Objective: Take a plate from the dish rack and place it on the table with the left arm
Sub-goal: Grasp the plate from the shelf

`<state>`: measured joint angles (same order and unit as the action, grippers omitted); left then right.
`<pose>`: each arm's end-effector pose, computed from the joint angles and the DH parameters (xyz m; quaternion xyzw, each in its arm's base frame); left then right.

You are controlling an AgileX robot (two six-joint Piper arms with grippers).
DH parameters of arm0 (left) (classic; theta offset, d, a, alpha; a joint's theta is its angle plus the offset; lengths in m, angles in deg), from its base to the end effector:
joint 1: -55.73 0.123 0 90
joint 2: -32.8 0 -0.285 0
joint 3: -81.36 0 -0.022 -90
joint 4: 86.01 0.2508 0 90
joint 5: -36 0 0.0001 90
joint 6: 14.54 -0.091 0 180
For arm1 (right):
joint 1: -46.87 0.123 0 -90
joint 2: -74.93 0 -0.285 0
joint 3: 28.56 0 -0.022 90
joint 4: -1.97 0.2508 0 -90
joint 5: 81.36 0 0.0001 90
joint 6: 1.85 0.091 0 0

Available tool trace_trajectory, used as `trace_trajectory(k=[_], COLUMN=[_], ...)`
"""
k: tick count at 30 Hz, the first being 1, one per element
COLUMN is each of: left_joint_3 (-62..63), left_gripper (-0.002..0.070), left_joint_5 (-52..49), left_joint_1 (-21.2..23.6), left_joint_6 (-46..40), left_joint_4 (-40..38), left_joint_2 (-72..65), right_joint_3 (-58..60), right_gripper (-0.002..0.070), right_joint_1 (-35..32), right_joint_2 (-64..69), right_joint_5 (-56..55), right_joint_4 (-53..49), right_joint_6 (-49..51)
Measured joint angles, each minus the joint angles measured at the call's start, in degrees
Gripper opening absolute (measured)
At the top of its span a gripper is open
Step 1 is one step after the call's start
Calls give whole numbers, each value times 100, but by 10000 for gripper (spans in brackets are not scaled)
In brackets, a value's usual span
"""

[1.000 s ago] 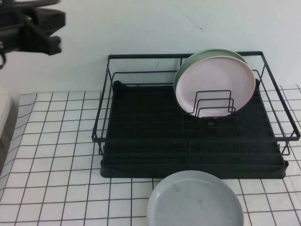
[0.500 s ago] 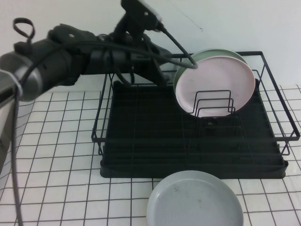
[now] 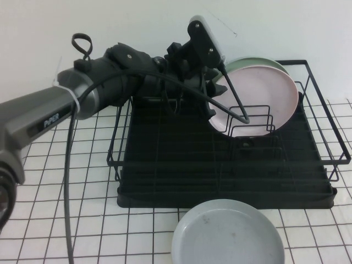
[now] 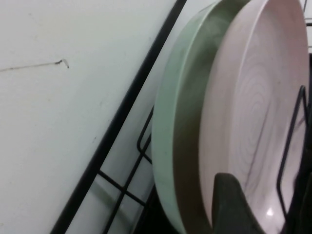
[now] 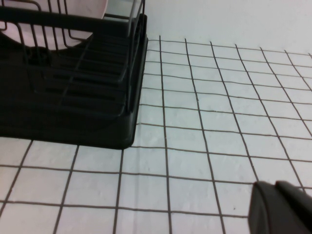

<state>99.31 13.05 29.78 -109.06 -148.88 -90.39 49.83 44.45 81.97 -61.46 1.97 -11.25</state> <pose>0.4180 -0.2387 0.2791 0.4959 0.6789 -0.1145 0.5292 0.0531 -0.0022 0.1757 -0.0484 0.7936 -0.0624 0.6033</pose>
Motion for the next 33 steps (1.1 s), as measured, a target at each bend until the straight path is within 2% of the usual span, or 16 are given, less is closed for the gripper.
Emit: trace_trajectory(k=[10, 17, 26, 28, 31, 33], left_joint_3=[79, 91, 112, 124, 124, 124], left_gripper=[298, 283, 267, 240, 114, 64], left_joint_5=[305, 356, 569, 613, 649, 637], left_joint_1=[0, -52, -52, -52, -52, -52], left_joint_6=[-774, -1938, -3064, -3174, -3405, -3456], left_joint_4=[-706, -1962, -2899, -3160, -3407, -3520], left_joint_2=[-373, -508, -759, -814, -878, -876], right_joint_3=[0, 0, 0, 0, 0, 0], right_gripper=[-3, -3, -3, -3, -3, -3], right_joint_1=[0, 0, 0, 0, 0, 0], right_joint_2=[0, 0, 0, 0, 0, 0], right_joint_5=[0, 0, 0, 0, 0, 0], right_joint_4=[0, 0, 0, 0, 0, 0], right_joint_6=[0, 0, 0, 0, 0, 0])
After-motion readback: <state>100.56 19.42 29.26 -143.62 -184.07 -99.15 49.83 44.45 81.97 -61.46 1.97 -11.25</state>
